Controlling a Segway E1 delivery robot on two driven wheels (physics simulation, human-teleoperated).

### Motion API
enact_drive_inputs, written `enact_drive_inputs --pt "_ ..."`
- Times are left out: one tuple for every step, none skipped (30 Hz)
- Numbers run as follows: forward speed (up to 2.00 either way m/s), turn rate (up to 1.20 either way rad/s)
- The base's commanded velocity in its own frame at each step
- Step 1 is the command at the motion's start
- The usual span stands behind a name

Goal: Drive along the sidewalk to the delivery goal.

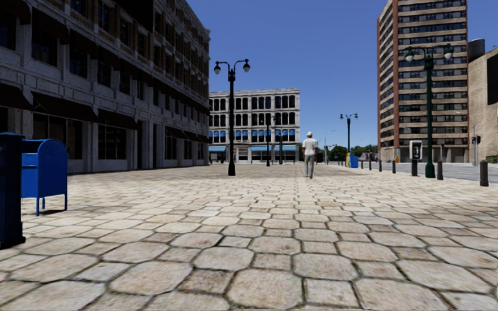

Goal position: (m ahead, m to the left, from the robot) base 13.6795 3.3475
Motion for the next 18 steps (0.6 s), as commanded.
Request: enact_drive_inputs --pt "1.42 0.00" --pt "1.42 0.00" --pt "1.46 0.00" --pt "1.48 0.00" --pt "1.50 0.00" --pt "1.50 0.00" --pt "1.50 0.00" --pt "1.50 0.00" --pt "1.50 0.00" --pt "1.51 0.00" --pt "1.51 0.00" --pt "1.51 0.00" --pt "1.51 0.00" --pt "1.51 0.00" --pt "1.51 0.00" --pt "1.51 0.00" --pt "1.51 0.00" --pt "1.51 0.00"
